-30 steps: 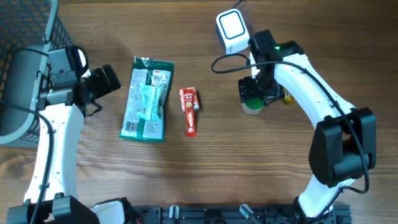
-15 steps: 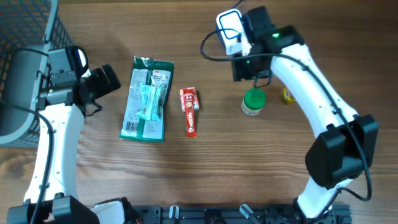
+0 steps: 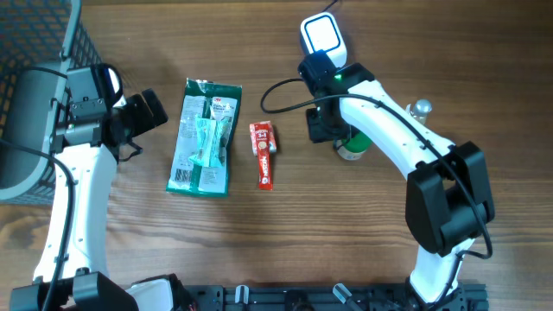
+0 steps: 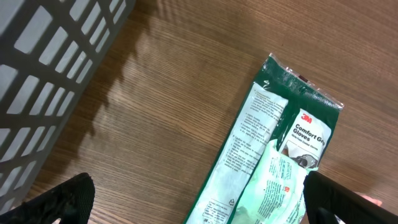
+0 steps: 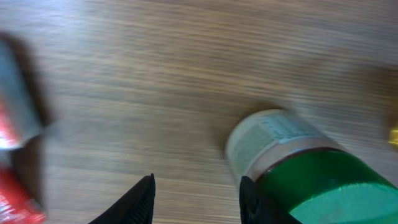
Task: Scan the item barcode
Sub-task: 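Move the right gripper toward the red Nescafe stick, then lower the right gripper onto the Nescafe stick and close it, then lift the stick with the right gripper and carry it toward the scanner, then hold the stick against the scanner window with the right gripper, then lower the stick beside the jar and open the right gripper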
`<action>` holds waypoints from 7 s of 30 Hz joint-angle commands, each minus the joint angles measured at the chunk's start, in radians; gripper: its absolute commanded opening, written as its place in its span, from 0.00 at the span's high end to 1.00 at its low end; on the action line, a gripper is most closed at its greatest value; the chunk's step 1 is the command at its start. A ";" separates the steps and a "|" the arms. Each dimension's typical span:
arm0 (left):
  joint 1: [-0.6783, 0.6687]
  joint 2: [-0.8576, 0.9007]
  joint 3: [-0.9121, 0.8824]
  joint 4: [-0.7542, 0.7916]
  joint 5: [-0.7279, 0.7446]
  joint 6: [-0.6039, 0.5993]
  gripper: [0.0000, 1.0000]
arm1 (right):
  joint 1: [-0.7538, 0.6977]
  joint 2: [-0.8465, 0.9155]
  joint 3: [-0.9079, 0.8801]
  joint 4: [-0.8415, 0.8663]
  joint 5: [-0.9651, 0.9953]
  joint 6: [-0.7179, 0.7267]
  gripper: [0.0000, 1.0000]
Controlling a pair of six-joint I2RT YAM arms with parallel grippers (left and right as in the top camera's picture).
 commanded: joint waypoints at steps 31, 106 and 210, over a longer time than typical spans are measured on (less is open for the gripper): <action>0.003 -0.002 0.005 0.000 -0.003 0.012 0.00 | 0.281 0.008 -0.010 0.158 -0.415 0.090 0.00; 0.003 -0.002 0.005 0.000 -0.003 0.012 0.00 | 0.333 -0.008 -0.084 0.291 -0.036 0.099 0.96; 0.003 -0.002 0.005 0.000 -0.003 0.012 0.00 | -0.163 0.046 0.568 -0.065 -0.098 -0.640 0.96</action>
